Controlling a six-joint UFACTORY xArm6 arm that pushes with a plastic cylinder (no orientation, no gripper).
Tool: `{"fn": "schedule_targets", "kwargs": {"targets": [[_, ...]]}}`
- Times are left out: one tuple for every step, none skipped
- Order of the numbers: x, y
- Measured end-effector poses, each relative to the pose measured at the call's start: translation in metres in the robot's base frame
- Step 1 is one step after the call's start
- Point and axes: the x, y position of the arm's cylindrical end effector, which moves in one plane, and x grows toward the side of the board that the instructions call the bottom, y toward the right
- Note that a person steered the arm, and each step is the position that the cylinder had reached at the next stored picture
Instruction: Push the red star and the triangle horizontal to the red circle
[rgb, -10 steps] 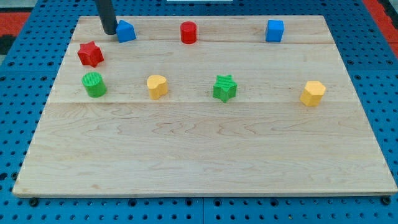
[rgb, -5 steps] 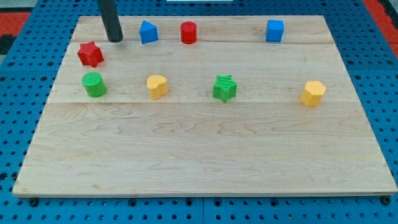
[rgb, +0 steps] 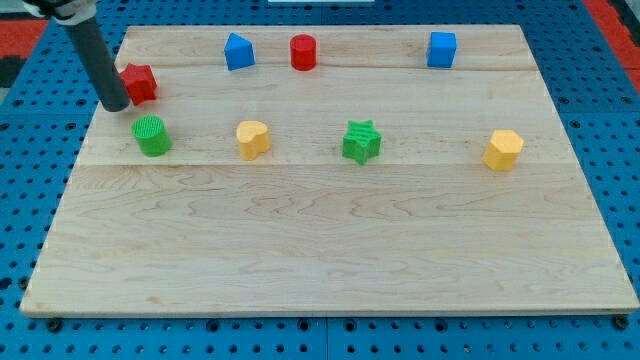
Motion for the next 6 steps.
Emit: {"fn": "schedule_targets", "kwargs": {"targets": [[-0.026,-0.003],[-0.023,0.017],[-0.011,0.016],[-0.019,0.037],[-0.026,0.056],[-0.045,0.056]]}}
